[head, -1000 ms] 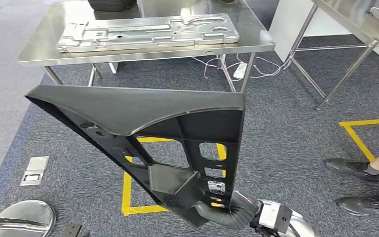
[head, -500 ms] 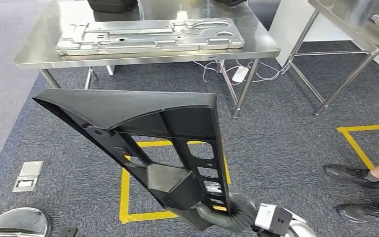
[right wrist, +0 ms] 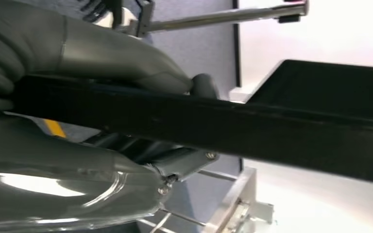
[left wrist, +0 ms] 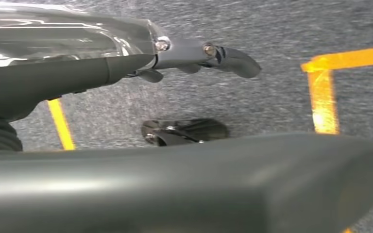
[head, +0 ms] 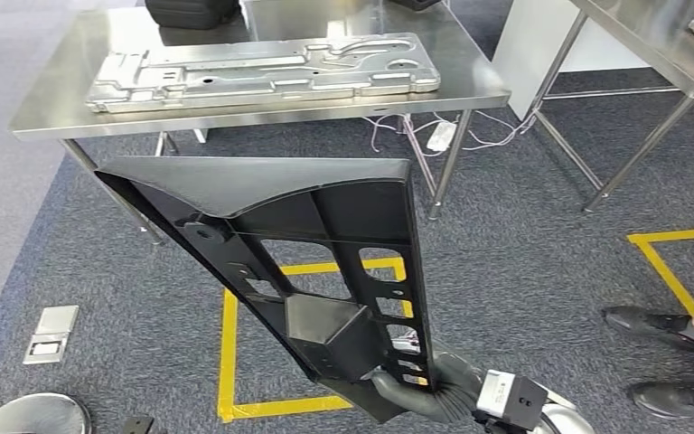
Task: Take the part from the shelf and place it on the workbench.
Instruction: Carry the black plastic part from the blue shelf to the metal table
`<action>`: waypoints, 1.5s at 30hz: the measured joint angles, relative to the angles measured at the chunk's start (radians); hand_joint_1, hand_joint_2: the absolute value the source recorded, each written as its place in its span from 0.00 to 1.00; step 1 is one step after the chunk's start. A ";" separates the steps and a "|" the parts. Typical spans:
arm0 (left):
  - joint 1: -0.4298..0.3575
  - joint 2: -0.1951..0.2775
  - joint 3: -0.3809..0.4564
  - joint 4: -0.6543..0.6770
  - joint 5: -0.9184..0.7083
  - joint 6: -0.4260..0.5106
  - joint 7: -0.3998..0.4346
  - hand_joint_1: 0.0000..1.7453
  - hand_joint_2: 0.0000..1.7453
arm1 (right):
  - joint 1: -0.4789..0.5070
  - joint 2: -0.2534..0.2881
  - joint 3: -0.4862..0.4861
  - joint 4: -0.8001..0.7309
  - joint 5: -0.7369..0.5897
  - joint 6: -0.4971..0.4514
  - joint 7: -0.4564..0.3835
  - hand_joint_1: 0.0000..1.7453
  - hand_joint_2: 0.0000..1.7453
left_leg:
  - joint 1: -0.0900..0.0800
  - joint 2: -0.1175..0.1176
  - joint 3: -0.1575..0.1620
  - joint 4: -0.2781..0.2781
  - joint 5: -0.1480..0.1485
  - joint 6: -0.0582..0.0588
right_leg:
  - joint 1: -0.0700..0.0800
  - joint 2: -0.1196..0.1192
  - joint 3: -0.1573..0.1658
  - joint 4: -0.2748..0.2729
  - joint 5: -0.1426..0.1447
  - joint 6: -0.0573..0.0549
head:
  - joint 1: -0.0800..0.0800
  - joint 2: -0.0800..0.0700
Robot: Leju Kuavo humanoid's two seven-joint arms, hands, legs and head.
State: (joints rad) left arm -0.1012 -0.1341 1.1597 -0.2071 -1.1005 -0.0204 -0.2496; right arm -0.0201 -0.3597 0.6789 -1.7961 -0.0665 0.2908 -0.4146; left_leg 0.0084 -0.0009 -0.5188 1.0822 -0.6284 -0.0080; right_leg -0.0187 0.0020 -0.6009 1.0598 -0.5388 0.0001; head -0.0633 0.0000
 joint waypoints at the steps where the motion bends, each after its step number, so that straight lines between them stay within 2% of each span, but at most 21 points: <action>1: -0.001 -0.001 0.000 0.000 0.000 0.000 0.000 0.00 1.00 | 0.000 -0.001 -0.001 -0.004 0.000 -0.001 0.001 1.00 1.00 | 0.001 0.000 -0.027 0.051 -0.021 -0.004 | -0.001 -0.002 0.007 -0.001 -0.005 -0.004 | 0.000 0.000; 3: 0.002 -0.001 0.000 0.000 0.001 0.000 -0.001 0.00 1.00 | 0.000 -0.004 -0.002 -0.010 0.000 -0.005 0.002 1.00 1.00 | 0.003 0.000 -0.110 0.187 -0.064 -0.009 | -0.001 -0.003 0.018 -0.001 -0.016 -0.009 | -0.001 0.000; 5: 0.006 -0.001 0.000 0.000 0.003 0.000 -0.001 0.00 1.00 | 0.005 -0.008 -0.004 -0.014 0.002 -0.011 0.003 1.00 1.00 | 0.003 0.000 -0.165 0.245 -0.047 -0.008 | -0.001 0.000 0.034 -0.001 -0.029 -0.009 | -0.001 0.000; 8: 0.009 -0.001 0.000 0.000 0.004 0.000 -0.001 0.00 1.00 | 0.013 -0.015 -0.008 -0.023 0.007 -0.020 0.004 1.00 1.00 | -0.002 -0.001 -0.135 0.101 0.088 0.007 | 0.000 0.003 0.072 -0.003 -0.054 -0.003 | -0.001 0.000; 9: 0.010 -0.001 0.000 0.000 0.004 0.000 -0.001 0.00 1.00 | 0.015 -0.017 -0.011 -0.027 0.009 -0.023 0.004 1.00 1.00 | -0.005 -0.001 -0.120 0.055 0.115 0.014 | 0.000 0.004 0.080 -0.003 -0.061 0.001 | -0.001 0.000; 12: 0.011 -0.001 0.000 0.000 0.005 0.001 -0.001 0.00 1.00 | 0.024 -0.029 -0.021 -0.042 0.017 -0.033 0.004 1.00 1.00 | -0.014 -0.002 -0.103 0.008 0.104 0.029 | -0.001 0.005 0.079 -0.010 -0.068 0.018 | -0.002 0.000; 15: 0.012 -0.002 0.001 0.000 0.005 0.001 -0.002 0.00 1.00 | 0.027 -0.047 -0.035 -0.061 0.021 -0.038 0.006 1.00 1.00 | -0.005 -0.001 -0.082 -0.023 0.095 0.039 | -0.001 0.002 0.073 0.009 -0.083 0.032 | -0.002 0.000; 18: 0.011 -0.006 0.001 0.000 0.006 0.000 -0.003 0.00 1.00 | 0.025 -0.067 -0.051 -0.071 0.019 -0.040 0.015 1.00 1.00 | -0.002 0.000 -0.056 -0.034 0.085 0.048 | -0.001 0.001 -0.021 0.172 -0.139 0.038 | -0.001 0.000; 20: 0.011 -0.009 0.001 0.000 0.006 0.000 -0.004 0.00 1.00 | 0.026 -0.079 -0.059 -0.073 0.018 -0.040 0.021 1.00 1.00 | -0.001 0.000 -0.038 -0.034 0.071 0.047 | -0.002 0.001 -0.083 0.245 -0.133 0.042 | -0.001 0.000; 21: 0.011 -0.010 0.001 0.000 0.007 0.000 -0.005 0.00 1.00 | 0.026 -0.084 -0.064 -0.075 0.017 -0.040 0.023 1.00 1.00 | -0.001 0.000 -0.027 -0.034 0.062 0.046 | -0.002 0.001 -0.090 0.231 -0.100 0.044 | -0.001 0.000; 23: 0.011 -0.013 0.002 0.000 0.009 -0.001 -0.008 0.00 1.00 | 0.027 -0.097 -0.075 -0.082 0.015 -0.040 0.025 1.00 1.00 | 0.000 -0.001 0.000 -0.035 0.044 0.041 | -0.001 0.000 -0.061 0.123 -0.011 0.044 | -0.001 0.000; 25: 0.008 -0.016 0.002 0.000 0.012 -0.001 -0.011 0.00 1.00 | 0.030 -0.112 -0.084 -0.091 0.014 -0.040 0.027 1.00 1.00 | -0.002 -0.002 0.014 -0.034 0.029 0.031 | 0.003 -0.001 -0.029 0.037 0.027 0.037 | -0.001 0.000; 30: 0.003 -0.019 0.003 0.000 0.019 -0.002 -0.014 0.00 1.00 | 0.053 -0.139 -0.106 -0.112 0.013 -0.047 0.031 1.00 1.00 | -0.003 -0.001 0.015 -0.027 0.009 0.009 | 0.001 0.001 -0.011 0.005 0.003 0.006 | -0.001 0.000; 32: 0.003 -0.020 0.004 0.000 0.020 -0.002 -0.014 0.00 1.00 | 0.061 -0.144 -0.111 -0.120 0.014 -0.052 0.033 1.00 1.00 | -0.001 -0.001 -0.033 0.065 -0.027 0.000 | -0.002 -0.001 0.002 0.002 -0.006 -0.004 | -0.002 0.000; 34: 0.008 -0.020 0.005 0.000 0.021 -0.001 -0.015 0.00 1.00 | 0.074 -0.147 -0.119 -0.125 0.019 -0.055 0.035 1.00 1.00 | 0.001 -0.001 -0.118 0.195 -0.060 -0.004 | -0.001 -0.002 0.014 0.002 -0.018 -0.008 | -0.002 0.000; 35: 0.011 -0.020 0.006 0.000 0.021 -0.001 -0.015 0.00 1.00 | 0.081 -0.148 -0.123 -0.128 0.021 -0.056 0.035 1.00 1.00 | 0.001 -0.001 -0.148 0.228 -0.055 -0.004 | 0.000 -0.001 0.022 0.002 -0.025 -0.008 | -0.002 0.000; 37: 0.015 -0.020 0.007 0.000 0.021 -0.001 -0.015 0.00 1.00 | 0.091 -0.150 -0.127 -0.133 0.024 -0.056 0.035 1.00 1.00 | 0.000 -0.002 -0.156 0.187 0.014 0.003 | 0.001 0.002 0.045 0.002 -0.040 -0.007 | -0.002 0.000; 39: 0.015 -0.020 0.008 0.000 0.022 -0.001 -0.016 0.00 1.00 | 0.094 -0.151 -0.130 -0.139 0.025 -0.057 0.035 1.00 1.00 | -0.007 -0.002 -0.126 0.086 0.094 0.018 | 0.002 0.003 0.067 0.001 -0.055 -0.003 | -0.001 0.000; 40: 0.015 -0.020 0.008 0.000 0.022 -0.001 -0.017 0.00 1.00 | 0.096 -0.152 -0.131 -0.141 0.026 -0.058 0.035 1.00 1.00 | -0.011 -0.002 -0.113 0.049 0.113 0.026 | 0.001 0.004 0.073 0.000 -0.061 0.002 | -0.002 0.000; 42: 0.015 -0.021 0.009 0.000 0.022 0.000 -0.017 0.00 1.00 | 0.101 -0.153 -0.135 -0.146 0.027 -0.058 0.036 1.00 1.00 | -0.019 -0.002 -0.103 0.022 0.107 0.038 | -0.001 0.004 0.074 -0.005 -0.065 0.013 | -0.002 0.000; 45: 0.014 -0.021 0.009 0.000 0.022 0.000 -0.017 0.00 1.00 | 0.106 -0.158 -0.143 -0.154 0.028 -0.058 0.036 1.00 1.00 | -0.013 -0.001 -0.081 -0.021 0.092 0.045 | -0.001 0.001 0.073 -0.001 -0.074 0.028 | -0.003 0.000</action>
State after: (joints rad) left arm -0.0872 -0.1554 1.1687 -0.2071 -1.0784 -0.0204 -0.2667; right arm 0.0857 -0.5176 0.5356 -1.9501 -0.0385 0.2330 -0.3789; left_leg -0.0046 -0.0016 -0.6000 1.0614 -0.5367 0.0375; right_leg -0.0193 0.0034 -0.5282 1.0583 -0.6131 0.0282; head -0.0660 0.0000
